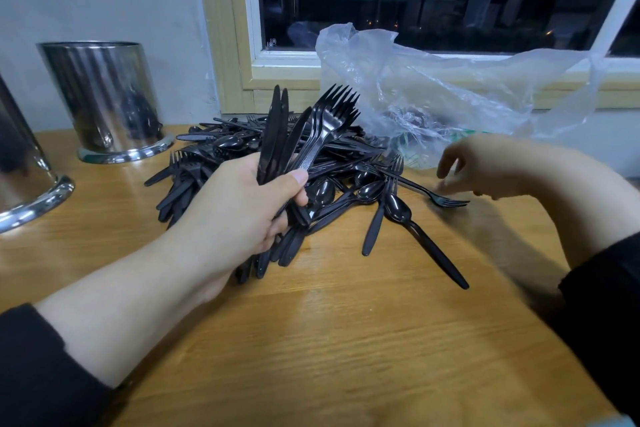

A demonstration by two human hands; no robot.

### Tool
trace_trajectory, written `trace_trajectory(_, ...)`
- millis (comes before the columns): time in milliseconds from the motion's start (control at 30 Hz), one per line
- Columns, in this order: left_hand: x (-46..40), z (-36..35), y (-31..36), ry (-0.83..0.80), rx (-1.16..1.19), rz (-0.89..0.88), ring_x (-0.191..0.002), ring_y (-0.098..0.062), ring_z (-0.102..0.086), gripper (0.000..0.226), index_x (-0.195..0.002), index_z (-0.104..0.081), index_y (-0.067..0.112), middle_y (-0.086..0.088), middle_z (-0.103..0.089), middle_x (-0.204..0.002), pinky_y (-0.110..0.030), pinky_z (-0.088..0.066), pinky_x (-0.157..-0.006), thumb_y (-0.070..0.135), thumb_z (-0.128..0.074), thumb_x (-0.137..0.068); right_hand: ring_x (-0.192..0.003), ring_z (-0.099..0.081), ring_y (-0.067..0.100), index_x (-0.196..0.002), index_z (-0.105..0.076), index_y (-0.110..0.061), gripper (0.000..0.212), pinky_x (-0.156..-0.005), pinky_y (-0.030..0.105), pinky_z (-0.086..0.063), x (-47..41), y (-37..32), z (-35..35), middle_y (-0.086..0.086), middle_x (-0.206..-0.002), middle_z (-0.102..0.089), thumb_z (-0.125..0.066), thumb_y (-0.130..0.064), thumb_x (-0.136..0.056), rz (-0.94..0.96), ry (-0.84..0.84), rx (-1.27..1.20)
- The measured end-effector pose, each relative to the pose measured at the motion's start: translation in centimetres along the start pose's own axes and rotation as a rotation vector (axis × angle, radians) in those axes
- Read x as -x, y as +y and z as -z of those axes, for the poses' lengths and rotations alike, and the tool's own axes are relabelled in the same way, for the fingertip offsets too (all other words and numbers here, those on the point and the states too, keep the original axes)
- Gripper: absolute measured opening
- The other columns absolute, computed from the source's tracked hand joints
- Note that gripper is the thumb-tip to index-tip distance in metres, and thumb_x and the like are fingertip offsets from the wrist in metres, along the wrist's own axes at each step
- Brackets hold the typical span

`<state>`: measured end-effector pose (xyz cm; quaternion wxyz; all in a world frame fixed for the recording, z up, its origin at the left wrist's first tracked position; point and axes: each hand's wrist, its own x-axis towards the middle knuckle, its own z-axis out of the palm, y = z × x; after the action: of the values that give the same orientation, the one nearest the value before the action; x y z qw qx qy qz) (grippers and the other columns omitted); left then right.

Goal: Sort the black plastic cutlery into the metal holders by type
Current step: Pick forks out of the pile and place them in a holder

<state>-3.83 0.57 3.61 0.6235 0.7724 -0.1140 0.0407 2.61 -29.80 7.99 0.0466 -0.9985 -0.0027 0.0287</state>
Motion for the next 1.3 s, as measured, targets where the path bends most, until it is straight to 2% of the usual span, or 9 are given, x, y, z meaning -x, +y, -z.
trace_trajectory(133, 0.0, 0.0, 0.0, -0.004, 0.006, 0.004, -0.050, -0.016, -0.033, 0.029, -0.081, -0.065, 0.012, -0.009, -0.040, -0.061, -0.025, -0.027, -0.043, 0.032, -0.060, -0.101, -0.077, -0.072, 0.018, -0.113, -0.059, -0.034, 0.037, -0.079, 0.039, -0.060, 0.2, -0.1, -0.4, 0.000, -0.092, -0.075, -0.075, -0.050, -0.084, -0.026, -0.152, 0.127)
trace_trajectory(400, 0.0, 0.1, 0.1, 0.017, 0.001, 0.011, -0.048, -0.016, -0.034, 0.030, -0.082, -0.066, 0.012, -0.008, -0.040, -0.057, -0.024, -0.029, -0.042, 0.033, -0.060, -0.102, -0.072, -0.071, 0.014, -0.108, -0.064, -0.030, 0.021, -0.071, 0.031, -0.057, 0.3, -0.7, -0.5, 0.001, -0.077, -0.076, -0.074, -0.032, -0.090, 0.013, -0.125, 0.125)
trace_trajectory(533, 0.0, 0.1, 0.4, 0.047, 0.011, 0.000, -0.046, -0.016, -0.034, 0.030, -0.084, -0.066, 0.009, -0.009, -0.040, -0.056, -0.025, -0.029, -0.042, 0.032, -0.059, -0.102, -0.071, -0.066, 0.027, -0.090, -0.074, -0.015, 0.009, -0.063, 0.040, -0.053, 0.2, -1.0, -0.1, 0.007, -0.075, -0.069, -0.068, -0.021, -0.092, 0.007, 0.152, 0.042)
trace_trajectory(633, -0.2, 0.3, 0.5, 0.108, 0.020, -0.017, -0.047, -0.017, -0.035, 0.030, -0.084, -0.065, 0.008, -0.010, -0.041, -0.055, -0.025, -0.030, -0.041, 0.032, -0.059, -0.102, -0.073, -0.060, 0.033, -0.097, -0.071, -0.011, 0.012, -0.058, 0.035, -0.044, 0.3, -1.5, 0.8, 0.013, -0.081, -0.066, -0.062, -0.018, -0.094, 0.012, 0.486, -0.160)
trace_trajectory(767, -0.7, 0.7, 0.3, 0.230, 0.020, -0.046, -0.050, -0.020, -0.040, 0.028, -0.083, -0.065, 0.011, -0.017, -0.047, -0.058, -0.026, -0.031, -0.043, 0.032, -0.060, -0.101, -0.080, -0.062, 0.033, -0.105, -0.066, -0.018, 0.013, -0.071, 0.045, -0.052, 0.9, -3.0, 1.2, 0.008, -0.086, -0.066, -0.055, -0.022, -0.100, 0.233, 0.768, -0.341)
trace_trajectory(933, -0.9, 1.0, 0.4, 0.357, -0.062, -0.094, -0.051, -0.012, -0.051, 0.026, -0.079, -0.068, 0.021, -0.006, -0.069, -0.068, -0.031, -0.035, -0.053, 0.031, -0.060, -0.101, -0.067, -0.063, 0.016, -0.084, -0.063, -0.017, 0.020, -0.064, 0.029, -0.051, 2.7, -5.4, 0.7, 0.003, -0.071, -0.066, -0.058, -0.026, -0.100, 0.497, 0.618, -0.608)
trace_trajectory(1067, -0.3, 0.7, 1.1, 0.296, -0.088, -0.062, -0.046, -0.001, -0.055, 0.021, -0.089, -0.069, 0.018, -0.003, -0.075, -0.075, -0.026, -0.036, -0.051, 0.028, -0.058, -0.102, -0.069, -0.068, 0.023, -0.089, -0.069, -0.006, 0.015, -0.068, 0.030, -0.056, 3.3, -7.2, 0.1, 0.009, -0.078, -0.074, -0.066, -0.020, -0.093, 0.611, 0.408, -0.898)
trace_trajectory(1167, 0.3, 0.3, 1.5, 0.184, -0.076, -0.035, -0.034, 0.000, -0.046, 0.018, -0.097, -0.069, 0.014, -0.009, -0.075, -0.076, -0.018, -0.036, -0.042, 0.026, -0.056, -0.104, -0.065, -0.070, 0.015, -0.087, -0.065, -0.004, 0.010, -0.062, 0.022, -0.055, 3.4, -8.8, -0.4, 0.008, -0.074, -0.074, -0.070, -0.012, -0.089, 0.585, 0.413, -1.121)
trace_trajectory(1300, 0.5, 0.2, 1.7, 0.099, 0.030, -0.019, -0.033, -0.002, -0.047, 0.019, -0.098, -0.070, 0.010, 0.000, -0.072, -0.068, -0.013, -0.034, -0.038, 0.023, -0.057, -0.104, -0.067, -0.072, 0.024, -0.087, -0.058, -0.002, 0.020, -0.065, 0.031, -0.058, 3.2, -10.3, -0.9, 0.008, -0.070, -0.074, -0.074, -0.013, -0.086, 0.532, 0.496, -1.182)
